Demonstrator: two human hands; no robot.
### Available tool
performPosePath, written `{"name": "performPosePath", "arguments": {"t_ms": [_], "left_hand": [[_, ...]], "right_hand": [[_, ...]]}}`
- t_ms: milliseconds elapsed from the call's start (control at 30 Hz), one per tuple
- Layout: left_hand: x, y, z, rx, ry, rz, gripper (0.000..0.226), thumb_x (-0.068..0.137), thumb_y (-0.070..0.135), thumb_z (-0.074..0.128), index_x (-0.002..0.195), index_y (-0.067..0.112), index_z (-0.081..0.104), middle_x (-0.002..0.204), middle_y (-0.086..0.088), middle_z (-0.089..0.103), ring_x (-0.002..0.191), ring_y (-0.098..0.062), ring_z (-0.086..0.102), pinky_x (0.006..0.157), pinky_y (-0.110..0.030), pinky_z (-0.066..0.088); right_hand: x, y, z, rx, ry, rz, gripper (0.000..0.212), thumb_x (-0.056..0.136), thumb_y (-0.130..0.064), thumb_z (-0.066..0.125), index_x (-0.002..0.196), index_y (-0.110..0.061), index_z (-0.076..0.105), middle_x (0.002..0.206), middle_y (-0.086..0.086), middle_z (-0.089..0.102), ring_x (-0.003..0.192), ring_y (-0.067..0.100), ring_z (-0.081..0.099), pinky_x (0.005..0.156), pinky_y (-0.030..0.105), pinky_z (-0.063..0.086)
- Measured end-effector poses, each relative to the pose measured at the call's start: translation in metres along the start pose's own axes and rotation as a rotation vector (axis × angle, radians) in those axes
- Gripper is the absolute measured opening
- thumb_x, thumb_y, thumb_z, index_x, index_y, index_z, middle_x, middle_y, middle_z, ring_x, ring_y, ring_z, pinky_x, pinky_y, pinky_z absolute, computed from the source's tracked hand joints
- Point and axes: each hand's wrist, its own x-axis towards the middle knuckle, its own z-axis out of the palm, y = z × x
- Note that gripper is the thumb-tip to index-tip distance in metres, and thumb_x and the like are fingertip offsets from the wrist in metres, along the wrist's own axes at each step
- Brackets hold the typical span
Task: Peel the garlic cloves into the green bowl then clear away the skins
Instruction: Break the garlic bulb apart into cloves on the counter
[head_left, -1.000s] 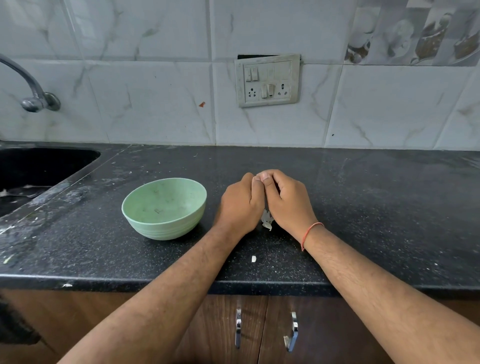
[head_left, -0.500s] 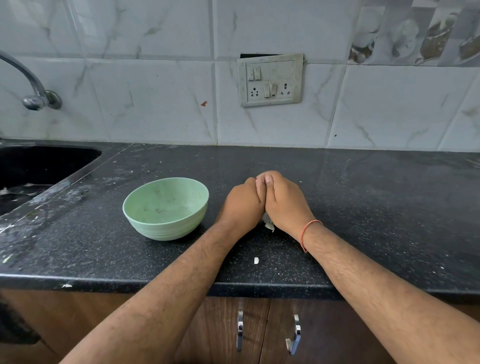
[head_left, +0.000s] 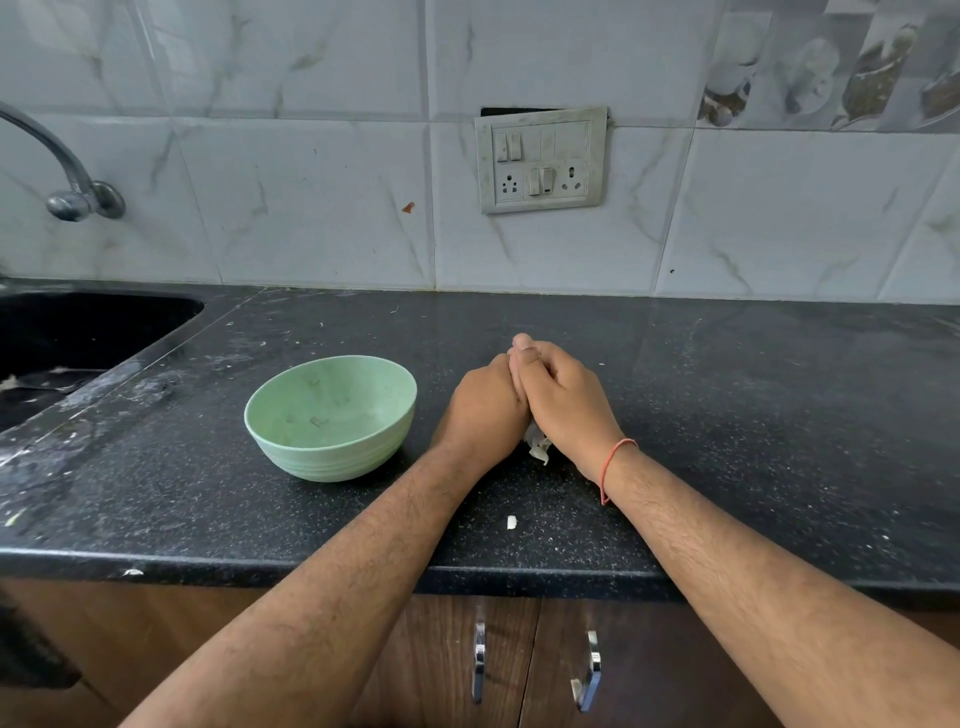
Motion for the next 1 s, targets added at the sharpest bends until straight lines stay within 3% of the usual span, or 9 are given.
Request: {"name": "performPosePath", "arguments": {"t_ms": [67,133,233,400,633,733,833,1000], "left_hand": [[0.0,0.0,0.0,-0.054,0.025,0.008,0.049,0.115,0.043,0.022,0.099,0.018,0.06,0.086,0.003,0.065,0.079,-0.017,0.065,0.065,-0.033,0.044],[0.001,-0.001,0.001,-0.102,0.066,-0.006,0.046,0.116,0.041,0.022,0.095,0.021,0.058,0.083,0.005,0.064,0.076,-0.011,0.062,0.061,-0.026,0.039],[0.0,0.0,0.001,-0.148,0.095,-0.034,0.041,0.116,0.041,0.024,0.091,0.027,0.054,0.08,0.008,0.062,0.073,-0.003,0.059,0.059,-0.019,0.034],[0.003,0.0,0.002,-0.178,0.07,-0.048,0.046,0.115,0.043,0.024,0.103,0.016,0.06,0.087,0.001,0.066,0.079,-0.012,0.062,0.065,-0.031,0.04],[0.007,-0.007,0.006,-0.124,0.045,-0.078,0.054,0.115,0.046,0.019,0.116,0.013,0.062,0.091,0.001,0.065,0.084,-0.02,0.063,0.073,-0.032,0.041],[0.008,-0.005,0.004,-0.101,0.021,-0.085,0.051,0.116,0.043,0.019,0.114,0.013,0.061,0.086,0.004,0.061,0.08,-0.018,0.059,0.071,-0.031,0.038],[0.007,-0.004,0.001,-0.077,-0.002,-0.062,0.045,0.116,0.039,0.021,0.108,0.017,0.059,0.081,0.011,0.055,0.076,-0.014,0.056,0.067,-0.031,0.036],[0.005,-0.003,-0.001,-0.094,-0.005,-0.067,0.047,0.116,0.045,0.019,0.102,0.02,0.057,0.081,0.008,0.06,0.073,-0.008,0.057,0.059,-0.023,0.035]], "right_hand": [[0.003,0.002,0.005,0.085,-0.025,0.022,0.048,0.107,-0.06,0.047,0.075,-0.029,0.063,0.079,-0.011,0.072,0.087,0.008,0.071,0.082,0.029,0.054],[0.007,0.005,0.009,0.21,-0.058,0.086,0.04,0.108,-0.056,0.048,0.092,-0.03,0.074,0.096,-0.009,0.078,0.1,0.009,0.073,0.094,0.036,0.058],[0.009,0.006,0.011,0.279,-0.075,0.121,0.035,0.112,-0.046,0.046,0.11,-0.029,0.076,0.11,-0.013,0.078,0.11,-0.001,0.07,0.102,0.03,0.053],[0.012,0.006,0.009,0.18,-0.046,0.095,0.037,0.114,-0.043,0.04,0.123,-0.03,0.073,0.117,-0.014,0.076,0.114,0.001,0.068,0.105,0.031,0.053],[0.011,0.005,0.019,0.025,0.016,0.06,0.04,0.115,-0.041,0.036,0.115,-0.027,0.073,0.103,-0.01,0.076,0.103,0.004,0.068,0.095,0.031,0.054],[0.013,0.006,0.019,-0.014,0.008,0.049,0.042,0.115,-0.04,0.034,0.111,-0.023,0.072,0.098,-0.008,0.074,0.098,0.005,0.068,0.087,0.027,0.052],[0.015,0.007,0.019,-0.069,0.011,0.022,0.046,0.116,-0.038,0.03,0.089,-0.02,0.062,0.081,-0.007,0.067,0.084,0.008,0.065,0.071,0.024,0.043],[0.014,0.007,0.016,-0.11,0.032,0.015,0.049,0.116,-0.035,0.029,0.079,-0.019,0.058,0.071,-0.009,0.063,0.071,0.002,0.061,0.065,0.016,0.039]]}}
